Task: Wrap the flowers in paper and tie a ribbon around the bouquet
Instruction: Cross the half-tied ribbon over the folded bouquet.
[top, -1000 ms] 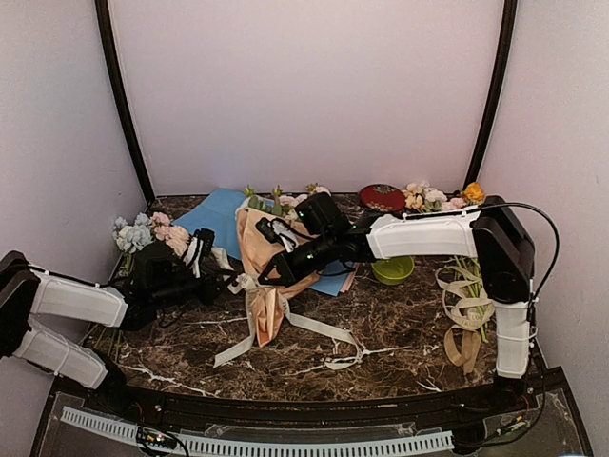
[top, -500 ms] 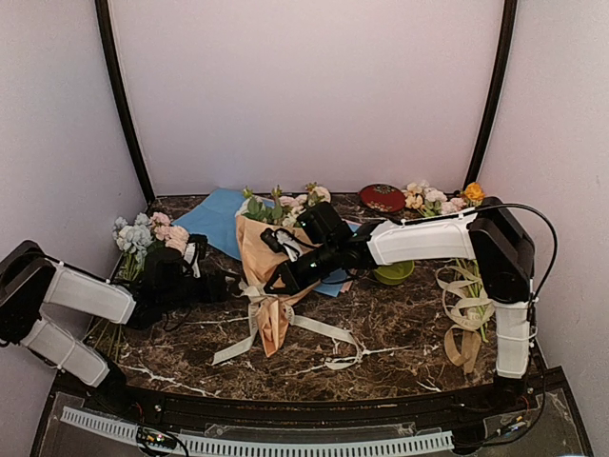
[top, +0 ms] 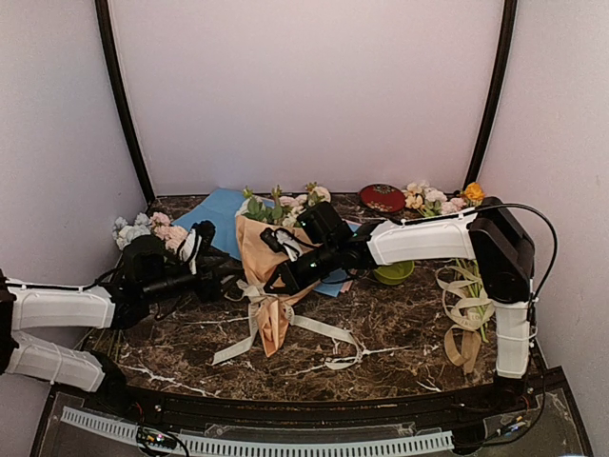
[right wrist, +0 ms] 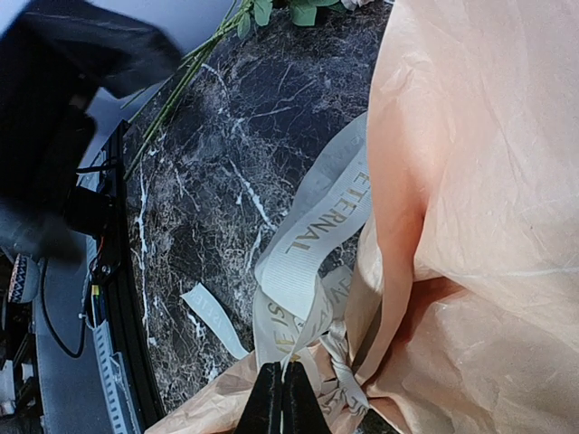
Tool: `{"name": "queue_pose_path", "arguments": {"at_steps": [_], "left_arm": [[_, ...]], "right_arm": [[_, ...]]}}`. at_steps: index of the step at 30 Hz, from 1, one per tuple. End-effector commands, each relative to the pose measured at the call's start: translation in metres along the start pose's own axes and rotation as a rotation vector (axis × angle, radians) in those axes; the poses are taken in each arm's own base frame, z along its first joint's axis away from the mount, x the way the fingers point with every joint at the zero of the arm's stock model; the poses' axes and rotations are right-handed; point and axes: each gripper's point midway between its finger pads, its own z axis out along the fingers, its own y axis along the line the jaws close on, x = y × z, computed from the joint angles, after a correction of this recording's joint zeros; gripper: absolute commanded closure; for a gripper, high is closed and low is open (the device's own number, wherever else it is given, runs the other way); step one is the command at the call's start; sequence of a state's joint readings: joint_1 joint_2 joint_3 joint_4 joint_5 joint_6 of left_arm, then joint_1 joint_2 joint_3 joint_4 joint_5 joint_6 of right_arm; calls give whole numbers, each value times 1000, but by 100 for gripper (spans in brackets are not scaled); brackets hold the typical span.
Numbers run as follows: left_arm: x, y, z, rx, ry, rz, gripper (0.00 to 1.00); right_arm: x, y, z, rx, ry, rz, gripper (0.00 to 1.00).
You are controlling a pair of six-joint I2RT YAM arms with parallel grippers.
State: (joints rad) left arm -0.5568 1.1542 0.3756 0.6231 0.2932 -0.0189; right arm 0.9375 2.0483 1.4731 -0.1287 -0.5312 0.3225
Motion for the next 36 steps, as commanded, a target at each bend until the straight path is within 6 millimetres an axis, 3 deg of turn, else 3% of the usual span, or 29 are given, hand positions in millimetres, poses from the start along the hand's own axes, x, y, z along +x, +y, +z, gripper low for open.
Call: {"name": "queue_pose_path", "arguments": {"at_steps": [1, 6, 10, 16, 20, 25, 27, 30, 36], "left_arm": [[-5, -60, -7, 351, 41, 440, 28], [29, -58, 13, 470, 240, 546, 25], [34, -47, 31, 425, 209, 604, 37], [55, -47, 35, 468, 267, 628, 38], [54, -28, 48, 352, 261, 650, 50], [49, -19, 55, 282, 242, 646, 58], [47, -16, 57, 257, 238, 635, 57], [46, -26, 53, 319, 223, 635, 49], [58, -20, 59, 302, 271, 637, 52]], "right_arm": [[-16, 8, -12, -12, -49, -47, 100], [-19, 8, -10, -25, -59, -51, 100], [-22, 11, -10, -36, -64, -57, 100], [-21, 11, -10, -45, -66, -60, 100], [-21, 12, -9, -53, -66, -61, 100], [-20, 12, -8, -58, -65, -58, 100], [-21, 12, -8, -60, -66, -59, 100], [-22, 12, -8, -59, -67, -58, 100], [-22, 13, -7, -65, -67, -55, 100]]}}
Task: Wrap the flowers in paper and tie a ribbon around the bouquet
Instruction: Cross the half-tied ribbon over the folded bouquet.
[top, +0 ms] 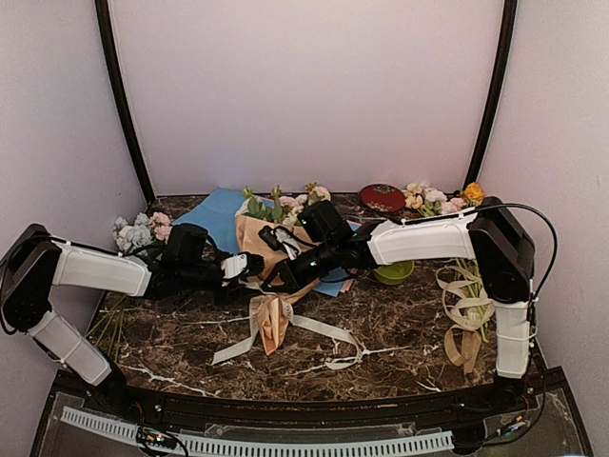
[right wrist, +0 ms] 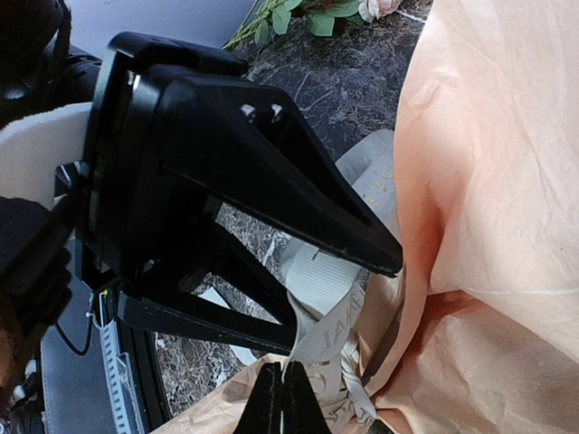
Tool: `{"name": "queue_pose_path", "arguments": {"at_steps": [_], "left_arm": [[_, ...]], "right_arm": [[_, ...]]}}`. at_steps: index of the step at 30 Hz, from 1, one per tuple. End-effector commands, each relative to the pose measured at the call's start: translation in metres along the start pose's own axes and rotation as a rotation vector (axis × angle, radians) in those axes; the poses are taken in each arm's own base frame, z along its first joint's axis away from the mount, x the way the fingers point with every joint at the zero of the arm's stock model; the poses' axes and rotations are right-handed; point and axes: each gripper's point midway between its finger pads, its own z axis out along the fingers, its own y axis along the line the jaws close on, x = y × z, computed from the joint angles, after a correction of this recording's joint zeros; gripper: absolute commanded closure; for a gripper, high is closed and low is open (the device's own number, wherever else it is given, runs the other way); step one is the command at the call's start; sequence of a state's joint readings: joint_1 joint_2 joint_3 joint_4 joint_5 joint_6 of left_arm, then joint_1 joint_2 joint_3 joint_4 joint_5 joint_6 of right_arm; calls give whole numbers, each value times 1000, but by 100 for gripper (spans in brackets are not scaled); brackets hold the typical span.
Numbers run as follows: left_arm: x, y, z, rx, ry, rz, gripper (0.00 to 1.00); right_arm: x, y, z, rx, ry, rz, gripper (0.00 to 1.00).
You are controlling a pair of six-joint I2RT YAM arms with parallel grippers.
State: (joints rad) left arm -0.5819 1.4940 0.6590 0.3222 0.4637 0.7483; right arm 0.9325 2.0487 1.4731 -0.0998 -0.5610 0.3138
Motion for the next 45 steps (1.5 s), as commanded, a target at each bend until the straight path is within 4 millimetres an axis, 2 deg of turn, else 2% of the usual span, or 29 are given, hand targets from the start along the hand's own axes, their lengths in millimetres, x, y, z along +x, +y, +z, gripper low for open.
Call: {"name": "queue_pose_path", "arguments": {"at_steps": [1, 5, 9, 13, 20, 23, 26, 28, 30, 38, 45], "left_arm": [[5, -2, 7, 5, 22, 1, 52], [0, 4, 12, -34, 6, 23, 52], [-3, 11, 12, -76, -10, 10, 59], [-6, 10, 10, -69, -28, -15, 76], [-8, 8, 5, -79, -35, -26, 99], [-8, 8, 3, -85, -39, -23, 100], [-15, 1, 4, -88, -57, 3, 100], [-16, 3, 5, -113, -55, 16, 100], [-15, 3, 6, -116, -52, 22, 100], [-14, -3, 7, -106, -54, 27, 100], [-12, -2, 8, -114, -48, 19, 100]], "right_arm": [[-17, 9, -6, -36, -50, -36, 100], [-15, 12, -5, -51, -44, -35, 100], [-13, 11, -7, -46, -42, -32, 100], [-10, 11, -6, -56, -33, -28, 100], [-7, 11, -10, -41, -12, -38, 100], [-12, 6, -21, -17, -10, -42, 90], [-25, -2, -37, 9, -41, -37, 75], [-32, -7, -44, 23, -61, -31, 71], [-36, -11, -44, 27, -77, -19, 72], [-36, -28, -22, 34, -63, 63, 88], [-19, -27, -3, 13, -13, 87, 86]]}}
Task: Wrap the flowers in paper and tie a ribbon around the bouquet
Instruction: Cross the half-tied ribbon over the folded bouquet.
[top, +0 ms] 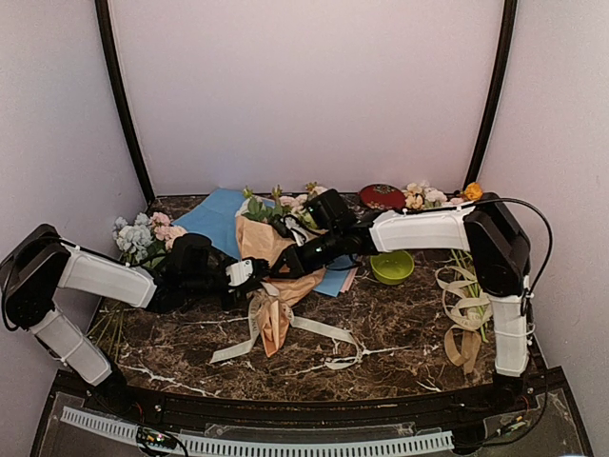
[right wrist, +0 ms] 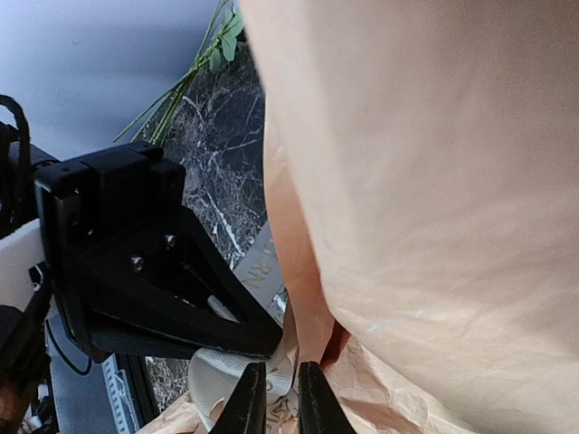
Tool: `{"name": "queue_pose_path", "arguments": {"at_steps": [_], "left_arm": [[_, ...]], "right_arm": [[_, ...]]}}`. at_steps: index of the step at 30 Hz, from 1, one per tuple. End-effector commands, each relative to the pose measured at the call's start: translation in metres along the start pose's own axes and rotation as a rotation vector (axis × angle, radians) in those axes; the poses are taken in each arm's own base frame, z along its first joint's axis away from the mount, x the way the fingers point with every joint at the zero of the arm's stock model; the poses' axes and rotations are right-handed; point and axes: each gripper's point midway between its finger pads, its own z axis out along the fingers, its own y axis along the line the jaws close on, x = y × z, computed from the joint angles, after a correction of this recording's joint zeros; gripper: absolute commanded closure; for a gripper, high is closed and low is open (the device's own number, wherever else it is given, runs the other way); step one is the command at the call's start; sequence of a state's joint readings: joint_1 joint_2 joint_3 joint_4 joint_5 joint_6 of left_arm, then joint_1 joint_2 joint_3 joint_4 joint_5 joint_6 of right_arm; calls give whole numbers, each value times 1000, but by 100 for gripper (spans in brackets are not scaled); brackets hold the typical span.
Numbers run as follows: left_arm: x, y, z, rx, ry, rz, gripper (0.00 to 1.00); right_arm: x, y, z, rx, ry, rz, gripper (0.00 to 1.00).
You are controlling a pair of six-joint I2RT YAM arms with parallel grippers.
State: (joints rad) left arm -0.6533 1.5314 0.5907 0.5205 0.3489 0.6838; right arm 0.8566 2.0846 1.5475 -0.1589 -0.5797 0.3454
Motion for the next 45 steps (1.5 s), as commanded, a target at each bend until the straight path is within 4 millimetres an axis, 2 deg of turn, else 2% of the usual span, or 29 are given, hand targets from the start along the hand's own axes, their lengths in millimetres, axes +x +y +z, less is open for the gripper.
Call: {"name": "queue_pose_path", "arguments": {"at_steps": [1, 12, 19, 23, 28, 33, 37, 41, 45], "left_arm": [[-9, 4, -4, -25, -31, 9, 100], [-4, 1, -1, -16, -15, -10, 100], [-8, 3, -1, -20, -31, -19, 100], [-7, 2, -1, -19, -29, -25, 100], [-7, 4, -2, -28, -26, -22, 100], [-5, 4, -4, -32, -12, -10, 98], [-5, 3, -7, -25, 1, 8, 84], [-13, 5, -11, -20, -16, 23, 76], [-20, 3, -12, 4, -34, 28, 78]], "right_arm": [[4, 8, 13, -23, 14, 1, 86], [17, 21, 26, -96, 53, 3, 76], [25, 17, 32, -81, 73, 6, 76], [25, 21, 34, -95, 76, 1, 80], [23, 22, 30, -87, 66, -11, 100], [15, 19, 20, -59, 40, -11, 100], [5, 19, 12, -45, 3, -14, 100], [3, 20, 11, -48, -1, -15, 100], [3, 20, 11, -49, 2, -14, 100]]}}
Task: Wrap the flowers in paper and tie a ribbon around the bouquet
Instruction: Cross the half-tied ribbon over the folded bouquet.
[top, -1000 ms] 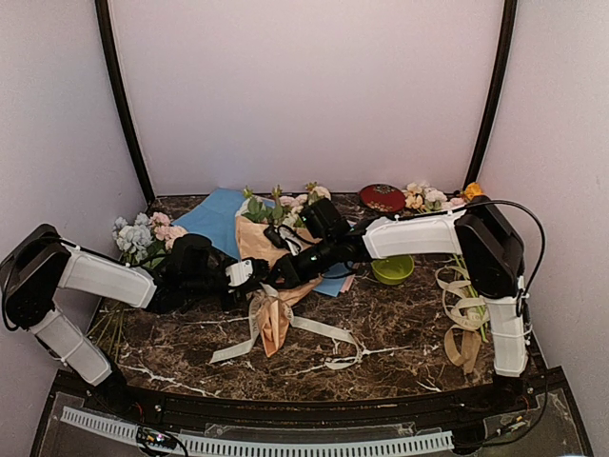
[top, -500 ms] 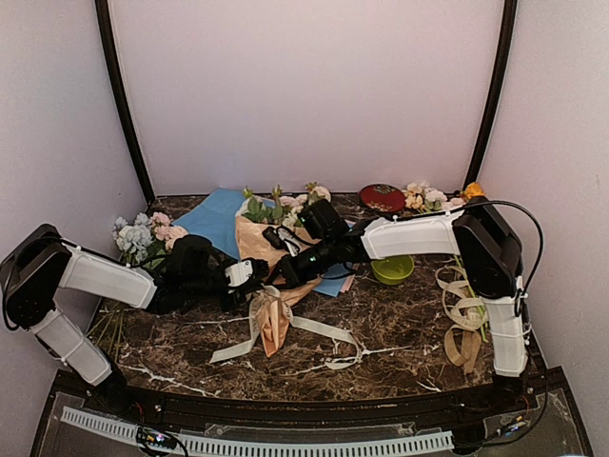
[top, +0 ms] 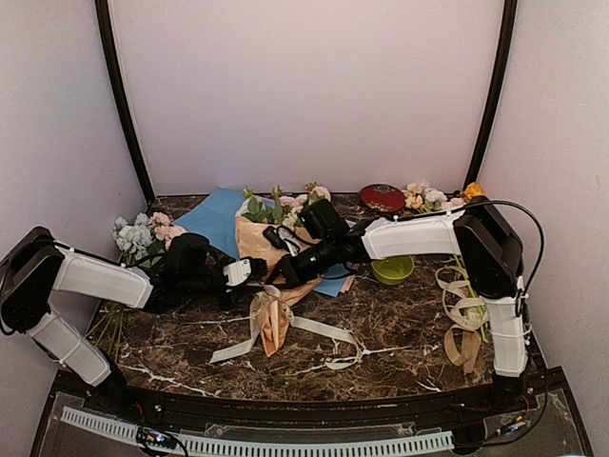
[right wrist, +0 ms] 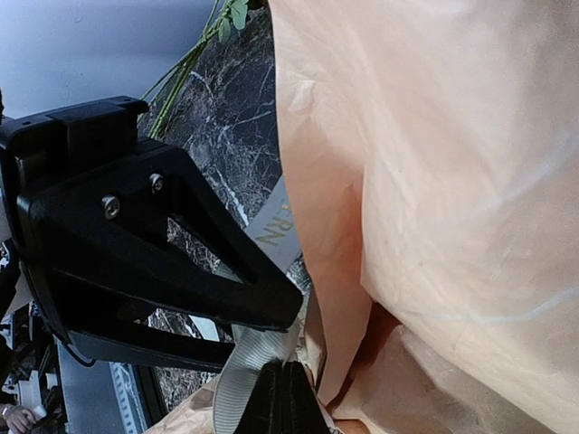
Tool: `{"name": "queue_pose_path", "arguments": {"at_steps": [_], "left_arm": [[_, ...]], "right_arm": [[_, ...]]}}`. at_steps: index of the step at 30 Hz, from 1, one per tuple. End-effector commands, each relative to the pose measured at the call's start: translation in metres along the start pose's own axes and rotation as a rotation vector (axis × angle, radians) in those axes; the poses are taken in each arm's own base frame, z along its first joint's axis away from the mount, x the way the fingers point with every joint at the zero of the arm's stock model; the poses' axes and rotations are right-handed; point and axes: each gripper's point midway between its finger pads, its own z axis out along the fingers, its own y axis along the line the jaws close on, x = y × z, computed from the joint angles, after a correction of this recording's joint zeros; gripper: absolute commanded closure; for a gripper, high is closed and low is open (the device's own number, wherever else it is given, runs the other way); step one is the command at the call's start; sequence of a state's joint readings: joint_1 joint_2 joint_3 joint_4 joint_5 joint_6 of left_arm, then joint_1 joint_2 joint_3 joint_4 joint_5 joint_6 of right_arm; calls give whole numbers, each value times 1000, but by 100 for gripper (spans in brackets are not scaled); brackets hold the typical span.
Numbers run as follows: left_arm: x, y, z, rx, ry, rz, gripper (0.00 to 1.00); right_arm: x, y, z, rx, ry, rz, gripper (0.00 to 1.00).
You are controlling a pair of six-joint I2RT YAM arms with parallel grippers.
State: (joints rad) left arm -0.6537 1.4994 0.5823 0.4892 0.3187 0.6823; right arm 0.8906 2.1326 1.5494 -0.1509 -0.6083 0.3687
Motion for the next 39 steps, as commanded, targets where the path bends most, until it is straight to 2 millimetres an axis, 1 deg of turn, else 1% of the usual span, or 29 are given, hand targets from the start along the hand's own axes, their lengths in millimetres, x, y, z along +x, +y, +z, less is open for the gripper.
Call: {"name": "queue_pose_path", "arguments": {"at_steps": [1, 4, 6, 7, 9, 11, 14, 16, 19, 22, 25, 28, 30, 32, 34, 37, 39], "left_arm": [[-22, 0, -7, 32, -60, 31, 81], [-23, -4, -5, 63, -60, 25, 87], [-26, -6, -6, 72, -68, 20, 88], [-28, -6, -6, 75, -74, 20, 86], [-32, -5, -7, 75, -88, 23, 79], [-32, -6, -7, 79, -84, 24, 75], [-31, -5, -5, 81, -74, 25, 74], [-31, -5, -5, 83, -70, 29, 76], [-33, -4, -8, 82, -73, 28, 77], [-34, -5, -10, 83, -76, 30, 76], [-34, -2, -13, 68, -63, 33, 71], [-35, -4, -19, 82, -54, 35, 59], [-29, -10, -21, 111, -25, 36, 53], [-22, -10, -19, 109, 5, 29, 48], [-18, -8, -17, 100, 21, 20, 47], [-21, 0, -14, 89, 9, -12, 47], [-22, 1, -11, 96, 3, -14, 47]], "right_arm": [[-17, 15, -11, -11, -55, -40, 100], [-17, 15, -12, -11, -56, -41, 100], [-16, 14, -12, -6, -54, -38, 100], [-16, 14, -12, -6, -53, -38, 100], [-15, 13, -12, -5, -52, -38, 100], [-15, 13, -12, -5, -52, -38, 100], [-15, 14, -12, -8, -52, -39, 100], [-15, 14, -12, -6, -53, -40, 100], [-15, 12, -12, 7, -52, -37, 100], [-15, 9, -13, 25, -55, -37, 100], [-18, 11, -16, 28, -61, -44, 100], [-20, 14, -19, 21, -66, -52, 100], [-20, 17, -20, 10, -67, -58, 100], [-19, 17, -21, 4, -67, -62, 100], [-18, 17, -22, 0, -64, -64, 100], [-18, 20, -22, -18, -65, -65, 100], [-19, 22, -23, -27, -64, -68, 100]]}}
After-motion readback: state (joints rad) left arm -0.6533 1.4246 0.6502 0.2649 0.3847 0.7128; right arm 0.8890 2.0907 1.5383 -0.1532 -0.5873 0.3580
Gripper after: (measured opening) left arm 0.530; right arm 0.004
